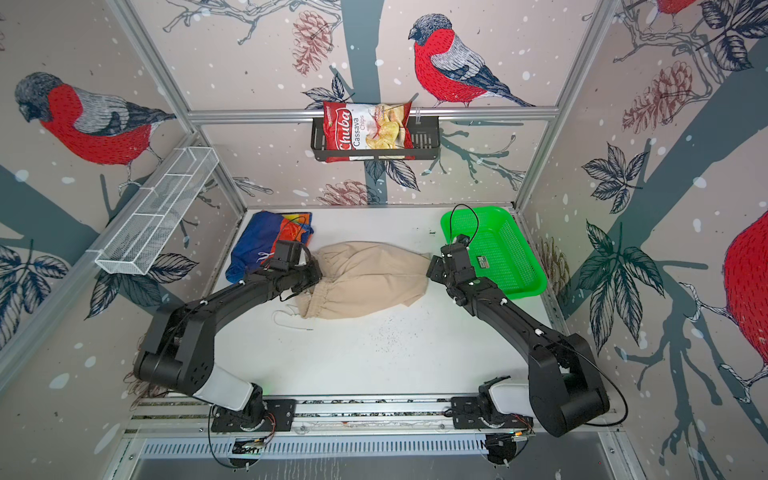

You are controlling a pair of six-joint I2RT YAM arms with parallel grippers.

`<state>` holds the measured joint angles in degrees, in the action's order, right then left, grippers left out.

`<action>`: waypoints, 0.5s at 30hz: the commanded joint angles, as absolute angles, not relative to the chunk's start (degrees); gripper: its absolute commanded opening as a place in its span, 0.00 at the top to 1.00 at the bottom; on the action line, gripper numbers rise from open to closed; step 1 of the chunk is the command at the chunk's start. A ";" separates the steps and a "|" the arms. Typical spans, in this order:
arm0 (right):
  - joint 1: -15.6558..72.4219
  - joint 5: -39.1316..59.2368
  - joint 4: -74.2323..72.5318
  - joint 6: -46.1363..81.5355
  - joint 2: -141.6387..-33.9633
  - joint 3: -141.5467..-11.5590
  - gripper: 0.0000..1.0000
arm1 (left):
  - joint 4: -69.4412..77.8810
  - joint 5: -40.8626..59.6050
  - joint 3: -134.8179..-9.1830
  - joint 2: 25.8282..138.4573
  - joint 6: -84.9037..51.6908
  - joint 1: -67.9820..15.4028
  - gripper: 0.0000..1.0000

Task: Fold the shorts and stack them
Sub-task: 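Smooth the beige shorts' waistband with the left gripper while the right waits by the basket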

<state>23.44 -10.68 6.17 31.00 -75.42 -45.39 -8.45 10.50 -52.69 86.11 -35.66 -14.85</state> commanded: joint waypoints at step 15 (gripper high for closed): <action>23.38 -9.67 5.35 31.25 -75.50 -44.65 0.25 | -8.73 12.57 -45.60 77.61 -36.85 -14.86 1.00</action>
<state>23.44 -10.02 6.15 31.29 -75.48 -44.84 -10.48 10.55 -49.08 77.76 -35.16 -14.85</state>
